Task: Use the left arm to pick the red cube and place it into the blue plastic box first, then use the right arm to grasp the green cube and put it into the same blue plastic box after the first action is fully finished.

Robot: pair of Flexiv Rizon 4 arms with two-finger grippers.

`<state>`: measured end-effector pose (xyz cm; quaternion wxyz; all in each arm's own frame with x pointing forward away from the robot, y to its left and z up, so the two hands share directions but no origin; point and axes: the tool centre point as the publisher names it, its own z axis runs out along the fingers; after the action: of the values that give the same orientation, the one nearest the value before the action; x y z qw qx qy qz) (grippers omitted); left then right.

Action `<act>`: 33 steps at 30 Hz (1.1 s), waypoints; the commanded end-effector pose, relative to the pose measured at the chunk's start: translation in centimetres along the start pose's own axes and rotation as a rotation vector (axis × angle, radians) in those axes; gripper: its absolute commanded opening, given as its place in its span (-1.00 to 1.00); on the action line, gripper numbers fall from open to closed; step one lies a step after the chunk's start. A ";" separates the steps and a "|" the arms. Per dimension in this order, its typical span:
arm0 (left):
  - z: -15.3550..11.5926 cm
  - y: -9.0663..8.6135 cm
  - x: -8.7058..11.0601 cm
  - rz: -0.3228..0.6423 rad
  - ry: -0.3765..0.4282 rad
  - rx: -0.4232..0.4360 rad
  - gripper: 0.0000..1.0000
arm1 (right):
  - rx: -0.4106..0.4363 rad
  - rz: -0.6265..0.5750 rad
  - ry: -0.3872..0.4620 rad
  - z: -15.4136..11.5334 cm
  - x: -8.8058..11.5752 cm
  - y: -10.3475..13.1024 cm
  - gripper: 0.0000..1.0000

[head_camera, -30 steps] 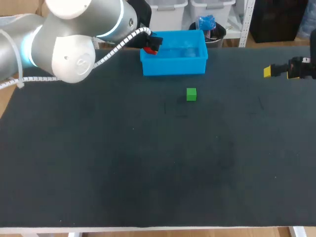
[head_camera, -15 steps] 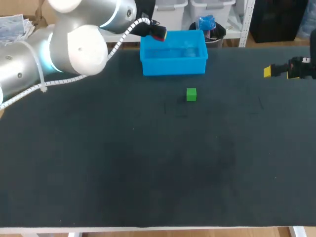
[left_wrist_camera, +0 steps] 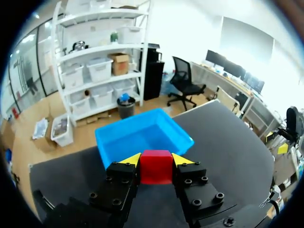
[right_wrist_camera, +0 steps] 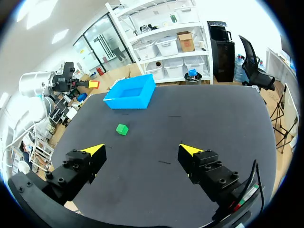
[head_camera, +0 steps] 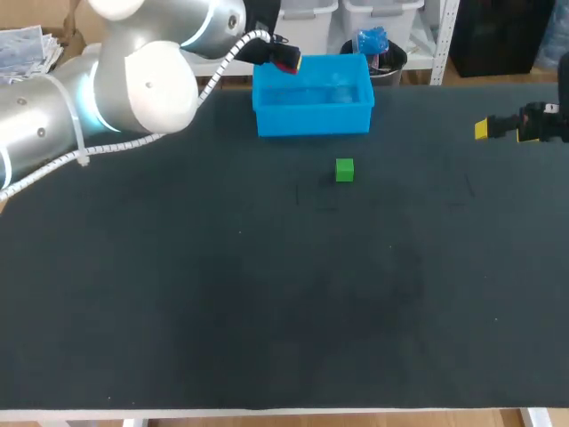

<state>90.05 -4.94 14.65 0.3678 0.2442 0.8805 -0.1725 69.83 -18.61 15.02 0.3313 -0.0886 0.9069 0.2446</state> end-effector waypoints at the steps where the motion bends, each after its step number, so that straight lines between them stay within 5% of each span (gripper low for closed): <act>1: 0.0 0.1 0.0 0.002 -0.001 0.007 -1.00 | 0.003 0.000 0.001 0.1 0.0 0.0 1.00; 15: 5.5 2.6 -1.9 0.054 0.013 0.021 -1.00 | 0.003 0.000 0.001 0.1 0.0 0.0 1.00; 33: 10.6 4.4 -1.2 0.038 0.081 0.038 -1.00 | 0.003 0.000 0.001 0.1 0.0 0.0 1.00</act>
<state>96.86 -5.91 9.20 0.3386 0.2717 0.8849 -0.1689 69.83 -18.61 15.02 0.3313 -0.0886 0.9069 0.2446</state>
